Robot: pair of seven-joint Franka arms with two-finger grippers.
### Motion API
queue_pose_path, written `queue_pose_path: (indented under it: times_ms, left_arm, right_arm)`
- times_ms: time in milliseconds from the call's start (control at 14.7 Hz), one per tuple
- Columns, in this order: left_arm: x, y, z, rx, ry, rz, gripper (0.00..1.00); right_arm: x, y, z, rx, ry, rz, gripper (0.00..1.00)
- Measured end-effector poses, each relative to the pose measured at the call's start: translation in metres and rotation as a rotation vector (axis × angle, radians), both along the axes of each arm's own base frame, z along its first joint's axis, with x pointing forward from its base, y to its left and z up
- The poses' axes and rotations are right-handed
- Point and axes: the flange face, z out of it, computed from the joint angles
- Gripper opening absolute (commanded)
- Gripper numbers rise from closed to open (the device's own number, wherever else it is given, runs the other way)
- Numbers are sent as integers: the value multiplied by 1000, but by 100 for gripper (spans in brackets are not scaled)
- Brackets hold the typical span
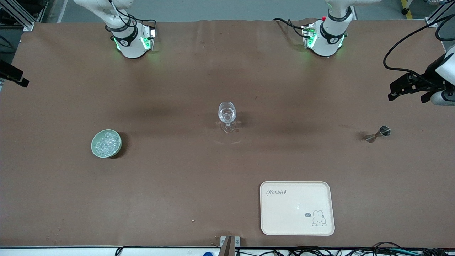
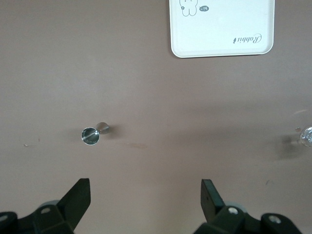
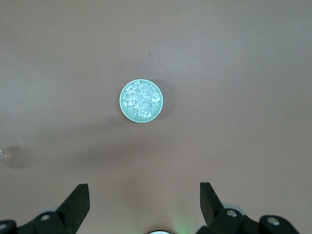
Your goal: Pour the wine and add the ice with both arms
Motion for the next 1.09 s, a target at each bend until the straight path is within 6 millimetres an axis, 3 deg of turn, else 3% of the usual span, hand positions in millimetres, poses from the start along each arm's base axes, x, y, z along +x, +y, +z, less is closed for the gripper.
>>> queue_pose_path:
  times_ms: [477, 682, 886, 1091]
  left_arm:
    - [0, -7, -2, 0, 6, -13, 100]
    - [4, 4, -9, 1, 19, 13, 100]
    - [6, 50, -14, 0, 29, 113, 100]
    - [9, 96, -30, -40, 61, 328, 100]
  right_arm:
    - [7, -3, -7, -1, -5, -3, 100]
    - [13, -2, -14, -2, -15, 0, 100]
    - [28, 2, -55, -1, -1, 12, 100]
    - [44, 12, -124, -2, -2, 35, 100]
